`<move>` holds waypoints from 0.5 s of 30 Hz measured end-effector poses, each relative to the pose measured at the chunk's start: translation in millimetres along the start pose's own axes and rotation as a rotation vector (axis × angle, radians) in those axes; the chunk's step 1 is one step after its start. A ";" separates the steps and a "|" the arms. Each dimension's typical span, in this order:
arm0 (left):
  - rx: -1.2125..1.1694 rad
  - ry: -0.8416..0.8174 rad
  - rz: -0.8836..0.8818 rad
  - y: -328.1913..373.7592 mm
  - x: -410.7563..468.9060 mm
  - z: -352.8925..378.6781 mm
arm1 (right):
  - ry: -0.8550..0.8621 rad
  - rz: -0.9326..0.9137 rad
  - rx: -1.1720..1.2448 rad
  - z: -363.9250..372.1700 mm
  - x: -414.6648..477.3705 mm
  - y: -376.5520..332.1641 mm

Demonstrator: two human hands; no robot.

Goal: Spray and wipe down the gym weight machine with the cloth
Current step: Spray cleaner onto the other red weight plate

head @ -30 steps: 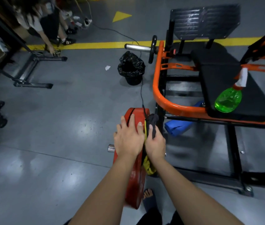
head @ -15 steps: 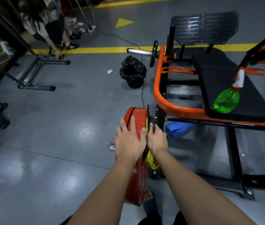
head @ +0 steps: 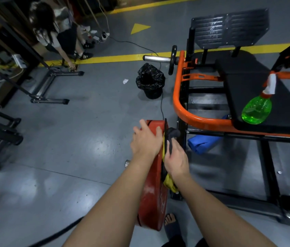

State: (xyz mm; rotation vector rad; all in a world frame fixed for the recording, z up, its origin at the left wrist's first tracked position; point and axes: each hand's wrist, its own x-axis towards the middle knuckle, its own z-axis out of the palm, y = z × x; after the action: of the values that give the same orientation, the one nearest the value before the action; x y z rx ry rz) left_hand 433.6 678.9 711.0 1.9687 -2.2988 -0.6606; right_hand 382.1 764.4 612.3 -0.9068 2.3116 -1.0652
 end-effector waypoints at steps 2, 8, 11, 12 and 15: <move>0.088 -0.058 0.029 8.8 16.7 10.1 | 0.054 -0.120 0.028 5.9 -0.8 7.8; 0.209 -0.162 0.066 5.2 39.4 22.6 | 0.050 -0.207 0.033 14.2 6.9 19.1; 0.238 -0.206 0.077 4.7 40.2 21.3 | 0.039 -0.172 0.061 13.0 6.5 15.5; 0.240 -0.211 0.078 3.8 38.7 20.5 | 0.044 -0.166 0.061 11.4 6.1 13.8; 0.238 -0.185 0.114 -2.2 24.7 18.4 | 0.069 -0.162 0.022 6.9 4.1 8.8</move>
State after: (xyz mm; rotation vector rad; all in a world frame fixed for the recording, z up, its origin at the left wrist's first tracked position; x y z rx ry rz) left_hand 425.4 660.5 687.7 1.9214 -2.6912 -0.6082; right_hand 380.2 762.4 600.7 -1.0797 2.3087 -1.2034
